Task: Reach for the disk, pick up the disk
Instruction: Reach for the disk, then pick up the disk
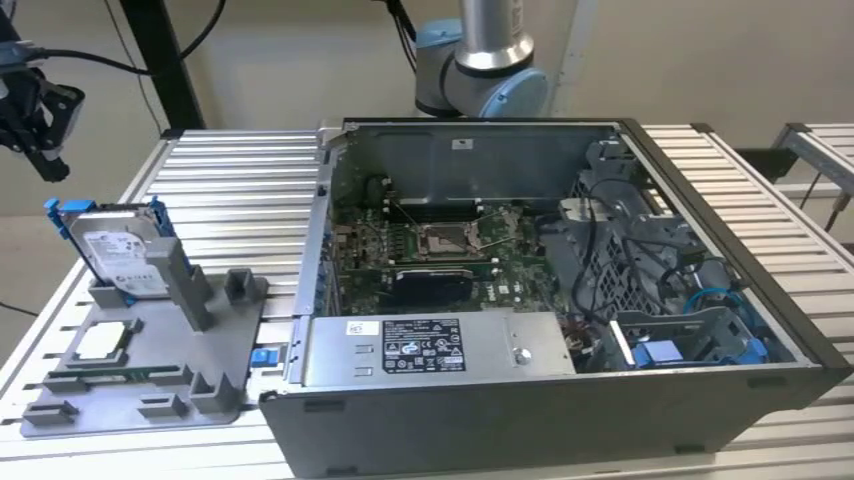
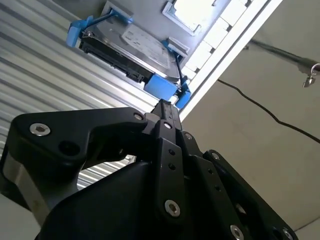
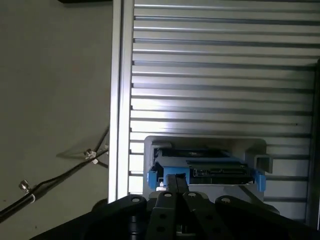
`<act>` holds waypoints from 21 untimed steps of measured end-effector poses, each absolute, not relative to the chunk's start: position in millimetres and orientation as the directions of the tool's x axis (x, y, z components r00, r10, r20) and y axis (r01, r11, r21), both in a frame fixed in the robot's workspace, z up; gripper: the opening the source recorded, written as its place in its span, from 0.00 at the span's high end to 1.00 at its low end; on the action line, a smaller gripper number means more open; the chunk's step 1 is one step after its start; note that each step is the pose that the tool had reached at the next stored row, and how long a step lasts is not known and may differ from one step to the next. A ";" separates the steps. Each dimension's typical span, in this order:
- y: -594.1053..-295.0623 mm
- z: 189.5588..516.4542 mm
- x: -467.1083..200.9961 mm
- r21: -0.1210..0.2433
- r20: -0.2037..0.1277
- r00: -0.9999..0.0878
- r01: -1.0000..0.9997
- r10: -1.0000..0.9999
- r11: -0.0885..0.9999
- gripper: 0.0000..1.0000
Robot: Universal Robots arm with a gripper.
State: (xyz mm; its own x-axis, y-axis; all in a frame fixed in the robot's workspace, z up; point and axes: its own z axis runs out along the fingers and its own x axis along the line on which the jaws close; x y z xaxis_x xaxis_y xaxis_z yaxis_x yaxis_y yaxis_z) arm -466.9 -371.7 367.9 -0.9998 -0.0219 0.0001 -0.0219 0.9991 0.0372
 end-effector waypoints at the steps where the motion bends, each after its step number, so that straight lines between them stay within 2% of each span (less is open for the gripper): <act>1: -371.7 367.9 -466.9 0.037 0.000 -1.000 -0.031 -0.031 0.999 1.00; 21: -371.7 367.9 -466.9 0.037 0.000 -0.924 -0.381 -0.382 0.924 1.00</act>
